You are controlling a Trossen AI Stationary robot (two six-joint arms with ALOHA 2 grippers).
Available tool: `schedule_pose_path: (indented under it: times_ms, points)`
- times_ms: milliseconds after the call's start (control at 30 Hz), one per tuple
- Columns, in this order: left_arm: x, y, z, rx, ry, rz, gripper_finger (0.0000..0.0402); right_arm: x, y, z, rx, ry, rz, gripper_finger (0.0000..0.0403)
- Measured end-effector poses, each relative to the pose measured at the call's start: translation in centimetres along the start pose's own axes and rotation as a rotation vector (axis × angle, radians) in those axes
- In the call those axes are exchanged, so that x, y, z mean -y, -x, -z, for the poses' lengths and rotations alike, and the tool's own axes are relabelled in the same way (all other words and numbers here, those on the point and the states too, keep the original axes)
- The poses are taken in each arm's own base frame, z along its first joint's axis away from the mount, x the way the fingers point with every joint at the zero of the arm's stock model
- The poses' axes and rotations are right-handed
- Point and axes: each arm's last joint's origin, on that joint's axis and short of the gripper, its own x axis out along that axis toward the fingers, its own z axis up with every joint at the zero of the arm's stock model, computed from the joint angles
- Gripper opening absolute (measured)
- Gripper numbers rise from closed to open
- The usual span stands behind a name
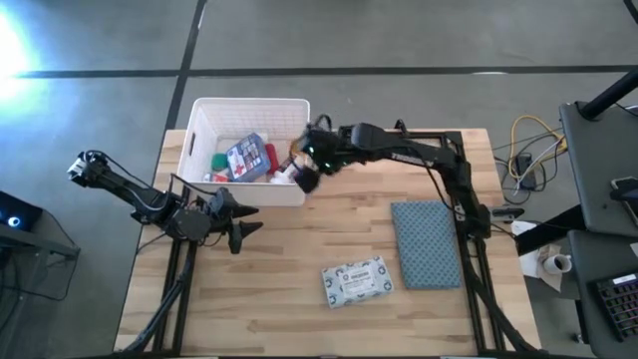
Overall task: Pick & place medical supplies in basket/bin
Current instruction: Put the white blue mailer bag into the white bin
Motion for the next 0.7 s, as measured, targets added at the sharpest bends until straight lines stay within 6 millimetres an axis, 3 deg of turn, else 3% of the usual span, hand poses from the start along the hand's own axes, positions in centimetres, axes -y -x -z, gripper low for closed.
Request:
schedule_pose_path:
  times_ms: [167,367,567,700]
  points:
    - [0.0,0.0,0.0,-0.001,0.001,0.002,0.0216,-1.1,1.6,5.7,-0.328,-0.027,0.213,0.0282]
    - [0.0,0.0,0.0,-0.002,-0.001,0.001,0.0216,-4.3,0.3,11.9,-0.519,0.038,0.155,0.0271]
    - [0.1,-0.1,0.1,-0.014,-0.006,0.004,0.0216,-4.6,-1.8,19.7,-0.756,0.069,0.357,0.0254]
    - [0.1,-0.2,0.2,-0.027,-0.009,0.012,0.0216,-4.6,-2.4,23.7,-0.883,0.057,0.413,0.0241]
